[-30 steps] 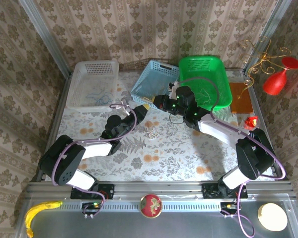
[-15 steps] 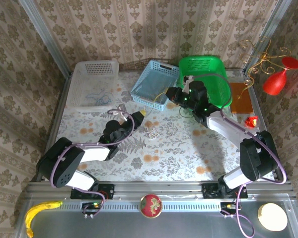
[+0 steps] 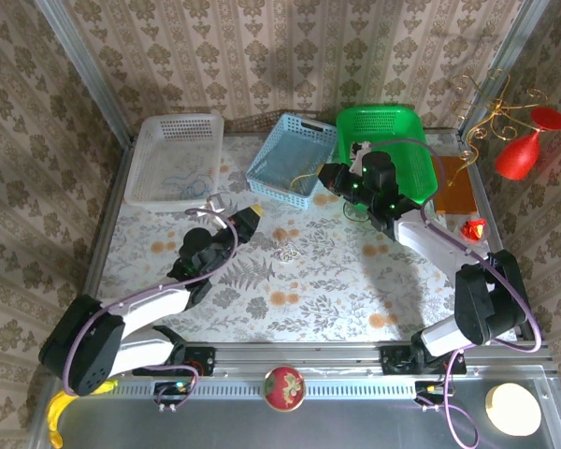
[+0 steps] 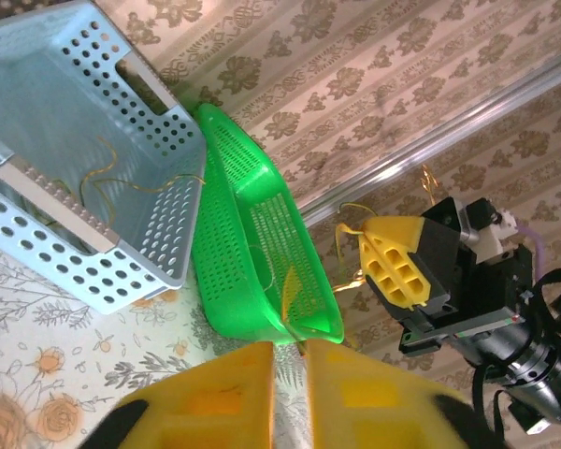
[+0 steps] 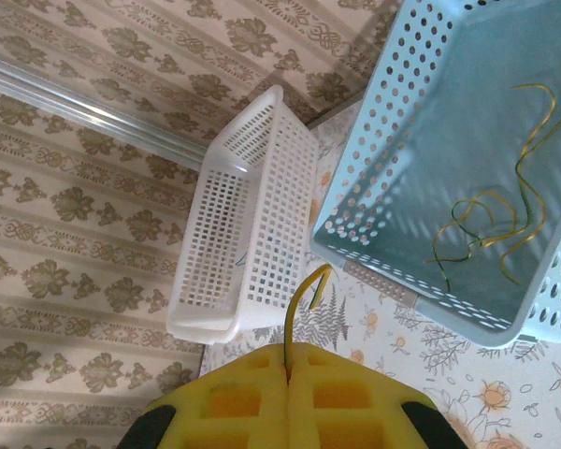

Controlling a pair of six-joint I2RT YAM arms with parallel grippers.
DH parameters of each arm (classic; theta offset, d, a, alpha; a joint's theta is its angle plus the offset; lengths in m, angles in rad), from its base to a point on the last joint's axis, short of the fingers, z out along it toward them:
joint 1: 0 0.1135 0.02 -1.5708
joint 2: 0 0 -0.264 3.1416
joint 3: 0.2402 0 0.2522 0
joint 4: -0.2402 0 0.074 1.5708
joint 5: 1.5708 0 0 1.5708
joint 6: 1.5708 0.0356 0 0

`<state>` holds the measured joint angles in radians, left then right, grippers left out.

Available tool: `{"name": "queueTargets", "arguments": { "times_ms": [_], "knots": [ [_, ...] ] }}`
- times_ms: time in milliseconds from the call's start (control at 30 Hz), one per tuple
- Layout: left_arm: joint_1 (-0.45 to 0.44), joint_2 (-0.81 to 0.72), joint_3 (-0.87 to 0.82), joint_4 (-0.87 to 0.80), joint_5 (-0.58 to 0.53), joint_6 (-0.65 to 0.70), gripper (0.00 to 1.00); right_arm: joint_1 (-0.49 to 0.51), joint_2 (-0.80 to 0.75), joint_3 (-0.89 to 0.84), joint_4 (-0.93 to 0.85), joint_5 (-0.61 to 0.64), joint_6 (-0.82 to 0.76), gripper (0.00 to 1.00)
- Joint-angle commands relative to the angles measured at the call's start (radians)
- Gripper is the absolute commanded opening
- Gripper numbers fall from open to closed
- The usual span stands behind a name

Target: Untangle the cables

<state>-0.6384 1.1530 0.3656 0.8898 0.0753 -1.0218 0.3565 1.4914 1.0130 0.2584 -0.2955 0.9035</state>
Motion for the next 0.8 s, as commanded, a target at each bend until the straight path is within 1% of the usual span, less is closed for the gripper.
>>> {"name": "queueTargets", "arguments": {
  "times_ms": [0,67,367,600,767],
  "knots": [
    [0.014,-0.049,0.027,-0.123,-0.031,0.077,0.30,-0.003,0.037,0.059,0.000,0.023,-0.017,0.00],
    [0.021,-0.079,0.024,-0.163,-0.034,0.095,0.38,-0.002,0.059,0.093,-0.011,0.033,-0.027,0.00],
    [0.046,-0.217,0.017,-0.375,-0.043,0.187,0.62,0.003,0.218,0.291,-0.090,0.126,-0.124,0.00],
    [0.055,-0.265,0.046,-0.526,-0.023,0.260,0.77,0.004,0.401,0.501,-0.182,0.232,-0.209,0.00],
    [0.056,-0.244,0.070,-0.557,0.006,0.292,0.84,0.006,0.551,0.689,-0.302,0.255,-0.270,0.00]
  ]
}}
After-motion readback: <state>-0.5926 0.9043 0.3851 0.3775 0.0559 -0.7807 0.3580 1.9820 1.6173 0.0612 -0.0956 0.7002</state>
